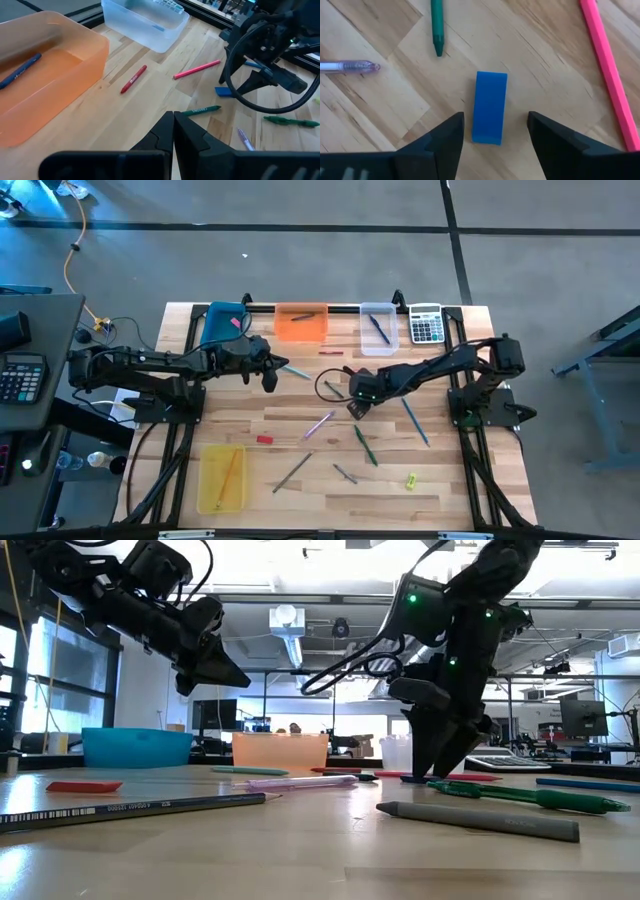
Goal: Sort crayons/erasers/pens/pencils in bins
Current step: Put the blue eraser into the blue bin
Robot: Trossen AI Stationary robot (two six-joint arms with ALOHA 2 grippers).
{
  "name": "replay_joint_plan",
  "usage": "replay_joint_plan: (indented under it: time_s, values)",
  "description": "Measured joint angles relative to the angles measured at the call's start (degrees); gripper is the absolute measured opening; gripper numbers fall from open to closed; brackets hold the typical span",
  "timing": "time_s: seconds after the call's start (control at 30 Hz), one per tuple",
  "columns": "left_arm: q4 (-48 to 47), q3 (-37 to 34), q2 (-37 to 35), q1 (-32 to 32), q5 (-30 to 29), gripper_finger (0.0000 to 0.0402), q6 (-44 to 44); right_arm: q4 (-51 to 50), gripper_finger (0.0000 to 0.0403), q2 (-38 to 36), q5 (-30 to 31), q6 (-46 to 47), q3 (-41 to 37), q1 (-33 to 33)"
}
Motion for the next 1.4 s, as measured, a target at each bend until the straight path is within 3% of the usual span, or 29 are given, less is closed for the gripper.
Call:
replay_joint_plan:
  time_s: [0.27,0.6,1.03,1.17,1.4]
  values:
    - [0.1,0.0,0.0,0.0,0.0,0.0,-1.6,0.2,0.0194,1.5,-0.8,-0.9,0.1,-0.4]
    - [0.1,0.0,0.0,0.0,0.1,0.0,-6.2,-0.3,0.0097,1.2,-2.0,-1.2,0.0,-0.5]
    - [0.5,0.0,0.0,4.4,17.9,0.0006,-29.7,5.8,0.0072,-7.1,-5.7,-9.9,-0.2,-2.7]
    - [4.4,0.0,0.0,4.9,22.0,0.0032,-34.8,10.0,0.0072,-8.6,-6.3,-12.2,0.6,-4.0]
    - [13.5,0.7,3.5,4.7,22.4,0.0093,-44.5,9.9,0.0071,-8.7,-5.1,-22.4,9.3,-6.1]
